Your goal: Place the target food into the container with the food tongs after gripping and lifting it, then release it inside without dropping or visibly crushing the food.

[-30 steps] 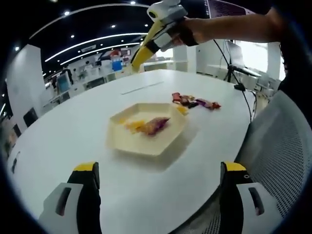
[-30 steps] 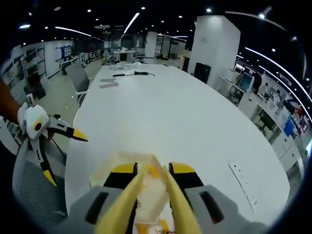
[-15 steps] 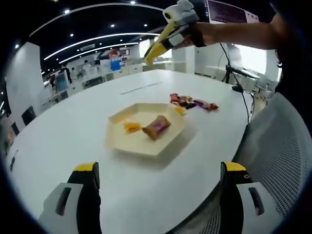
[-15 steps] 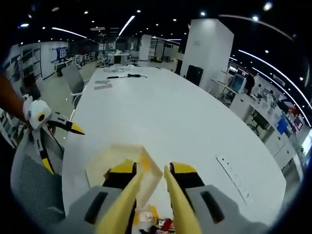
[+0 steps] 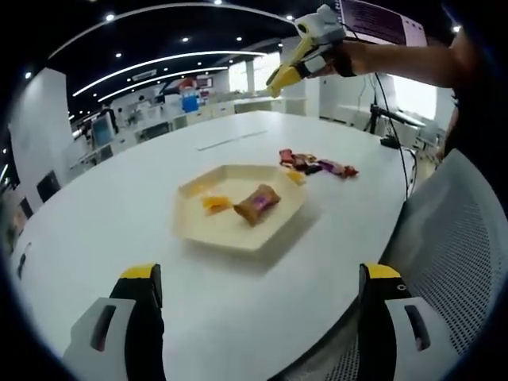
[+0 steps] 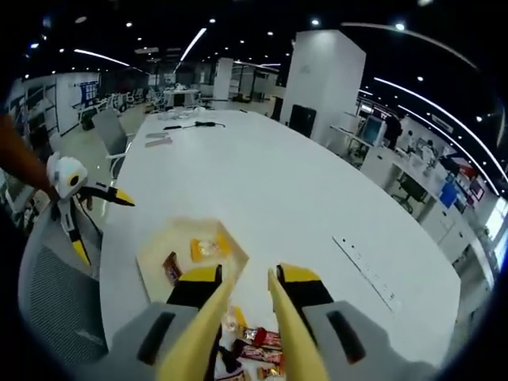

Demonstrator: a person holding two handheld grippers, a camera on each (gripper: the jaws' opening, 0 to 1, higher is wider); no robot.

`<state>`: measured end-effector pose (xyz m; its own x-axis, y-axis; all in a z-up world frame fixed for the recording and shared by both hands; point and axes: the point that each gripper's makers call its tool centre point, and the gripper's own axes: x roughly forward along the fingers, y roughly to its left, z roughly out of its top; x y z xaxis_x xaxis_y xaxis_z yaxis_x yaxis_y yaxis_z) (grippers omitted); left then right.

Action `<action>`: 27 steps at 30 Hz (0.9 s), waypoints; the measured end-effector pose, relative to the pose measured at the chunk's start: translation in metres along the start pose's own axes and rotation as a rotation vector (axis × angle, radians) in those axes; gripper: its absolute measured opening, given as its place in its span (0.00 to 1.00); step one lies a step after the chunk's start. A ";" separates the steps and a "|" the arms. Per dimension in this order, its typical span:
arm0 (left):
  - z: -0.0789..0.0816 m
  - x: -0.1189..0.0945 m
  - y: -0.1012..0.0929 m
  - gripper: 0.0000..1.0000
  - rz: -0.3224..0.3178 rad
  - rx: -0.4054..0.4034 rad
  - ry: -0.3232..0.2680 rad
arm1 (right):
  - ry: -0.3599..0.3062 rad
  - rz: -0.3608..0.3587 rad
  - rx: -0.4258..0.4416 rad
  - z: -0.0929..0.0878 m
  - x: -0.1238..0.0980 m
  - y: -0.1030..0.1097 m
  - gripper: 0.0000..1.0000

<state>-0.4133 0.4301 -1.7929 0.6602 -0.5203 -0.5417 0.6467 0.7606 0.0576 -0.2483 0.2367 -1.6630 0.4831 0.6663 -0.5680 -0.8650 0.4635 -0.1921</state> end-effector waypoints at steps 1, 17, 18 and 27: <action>0.000 0.000 0.000 0.99 0.000 -0.001 0.001 | -0.001 0.001 0.002 -0.002 -0.003 -0.001 0.26; -0.002 0.001 -0.001 0.99 -0.003 0.001 0.012 | -0.015 -0.006 0.055 -0.042 -0.050 -0.003 0.27; -0.002 0.001 -0.001 0.99 -0.004 0.000 0.013 | -0.010 -0.010 0.057 -0.046 -0.053 -0.003 0.27; -0.003 0.001 -0.001 0.99 -0.005 -0.002 0.015 | -0.011 -0.024 0.106 -0.071 -0.080 0.004 0.27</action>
<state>-0.4142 0.4300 -1.7960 0.6509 -0.5183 -0.5547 0.6495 0.7585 0.0534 -0.3001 0.1435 -1.6749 0.5060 0.6603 -0.5550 -0.8342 0.5383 -0.1200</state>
